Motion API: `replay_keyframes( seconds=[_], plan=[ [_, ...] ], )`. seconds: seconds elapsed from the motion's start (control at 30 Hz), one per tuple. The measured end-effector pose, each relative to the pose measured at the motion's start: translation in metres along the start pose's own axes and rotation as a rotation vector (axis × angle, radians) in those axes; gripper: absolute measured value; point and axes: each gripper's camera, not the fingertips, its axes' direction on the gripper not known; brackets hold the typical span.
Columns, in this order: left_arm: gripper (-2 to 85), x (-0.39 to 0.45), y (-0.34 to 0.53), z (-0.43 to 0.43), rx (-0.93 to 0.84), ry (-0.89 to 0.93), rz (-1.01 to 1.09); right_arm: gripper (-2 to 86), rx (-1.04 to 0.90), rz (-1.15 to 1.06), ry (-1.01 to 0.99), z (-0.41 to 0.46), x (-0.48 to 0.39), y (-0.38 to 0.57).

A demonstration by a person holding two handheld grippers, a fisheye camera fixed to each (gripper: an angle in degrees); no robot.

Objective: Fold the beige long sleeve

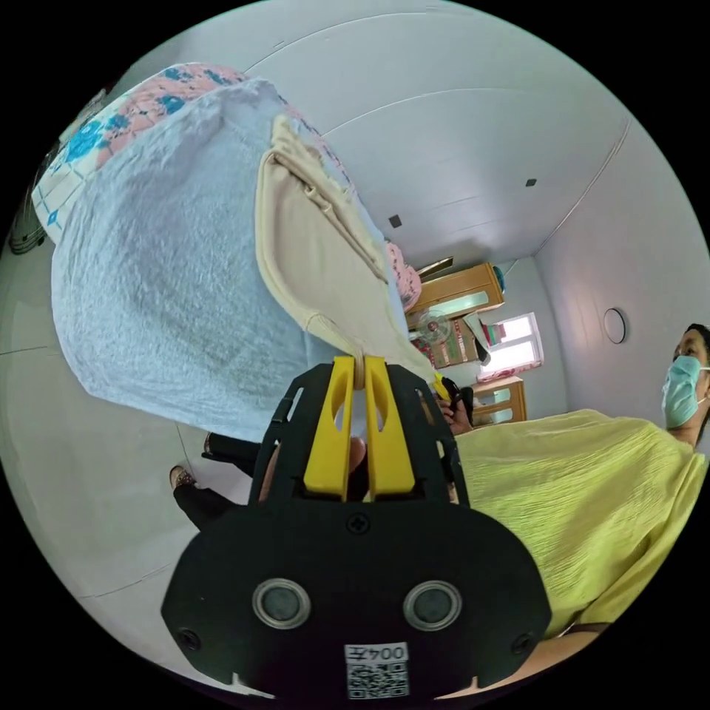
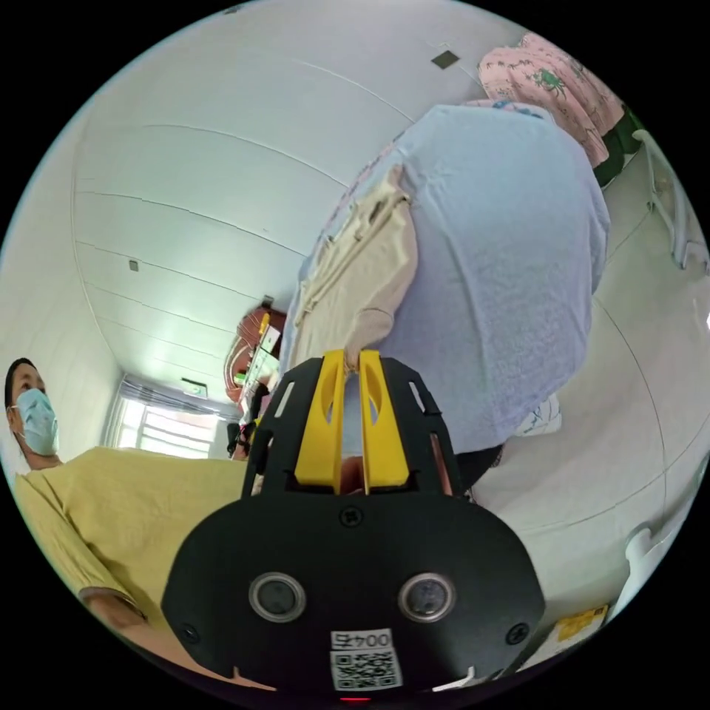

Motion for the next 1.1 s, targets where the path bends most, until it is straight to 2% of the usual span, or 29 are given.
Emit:
replay_keyframes(
  seconds=[0.13,0.3,0.57,0.8,1.1],
  plan=[
    [2.9,0.04,-0.036,-0.018,0.088,0.058,0.04,3.9,0.101,-0.018,-0.062,-0.013,-0.015,-0.028],
    [2.8,0.09,-0.105,-0.029,0.107,0.049,0.116,4.0,0.187,-0.038,-0.119,-0.013,-0.038,-0.076],
    [2.7,0.15,-0.267,-0.022,0.138,0.003,0.139,4.0,0.237,-0.074,-0.113,0.022,-0.067,-0.207],
    [2.6,0.141,-0.39,0.013,0.182,-0.052,0.036,4.0,0.181,-0.059,-0.074,0.084,-0.054,-0.327],
    [2.6,0.109,-0.515,0.084,0.21,-0.204,-0.094,4.0,0.083,0.071,-0.064,0.196,0.034,-0.464]
  ],
)
